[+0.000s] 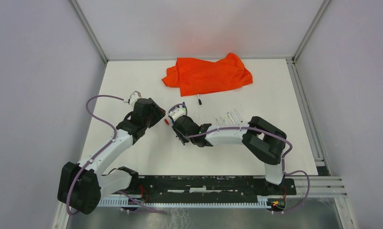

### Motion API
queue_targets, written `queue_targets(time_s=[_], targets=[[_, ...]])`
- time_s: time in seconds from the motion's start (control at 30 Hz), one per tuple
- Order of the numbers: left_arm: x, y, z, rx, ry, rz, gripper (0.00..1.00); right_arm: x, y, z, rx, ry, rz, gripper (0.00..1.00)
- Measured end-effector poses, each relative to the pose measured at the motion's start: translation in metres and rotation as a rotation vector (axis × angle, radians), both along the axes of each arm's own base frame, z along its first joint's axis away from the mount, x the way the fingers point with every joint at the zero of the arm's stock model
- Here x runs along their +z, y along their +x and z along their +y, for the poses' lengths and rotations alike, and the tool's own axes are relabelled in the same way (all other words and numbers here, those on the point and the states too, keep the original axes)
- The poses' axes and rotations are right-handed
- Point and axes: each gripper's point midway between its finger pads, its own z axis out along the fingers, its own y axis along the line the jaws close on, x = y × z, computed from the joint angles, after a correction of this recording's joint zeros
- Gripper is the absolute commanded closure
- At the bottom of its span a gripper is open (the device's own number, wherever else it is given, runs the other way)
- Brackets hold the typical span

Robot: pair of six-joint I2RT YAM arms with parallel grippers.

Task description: Open the pen caps

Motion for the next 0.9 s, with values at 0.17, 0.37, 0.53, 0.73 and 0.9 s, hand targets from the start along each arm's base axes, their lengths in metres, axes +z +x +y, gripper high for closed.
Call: queue_targets(time_s=[0.17, 0.37, 0.53, 0.73, 0.9], targets=[[0.0, 0.001, 0.001, 0.004, 0.001, -0.005, 0.36, -0.003, -0.002, 0.003, 0.002, -0.005, 0.008, 0.6], [0.003, 0.001, 0.002, 0.008, 0.001, -0.015, 0.36, -0.01, -0.004, 0.001, -0.003, -0.02, 0.02, 0.61], [0.005, 0.001, 0.003, 0.012, 0.002, -0.022, 0.36, -0.011, -0.005, 0.0, -0.009, -0.019, 0.025, 0.69], [0.005, 0.001, 0.003, 0.012, 0.002, -0.022, 0.36, -0.012, -0.005, 0.001, -0.016, -0.003, 0.023, 0.9], [0.005, 0.0, 0.003, 0.012, 0.002, -0.021, 0.36, -0.013, -0.005, -0.001, -0.027, 0.02, 0.008, 0.99]])
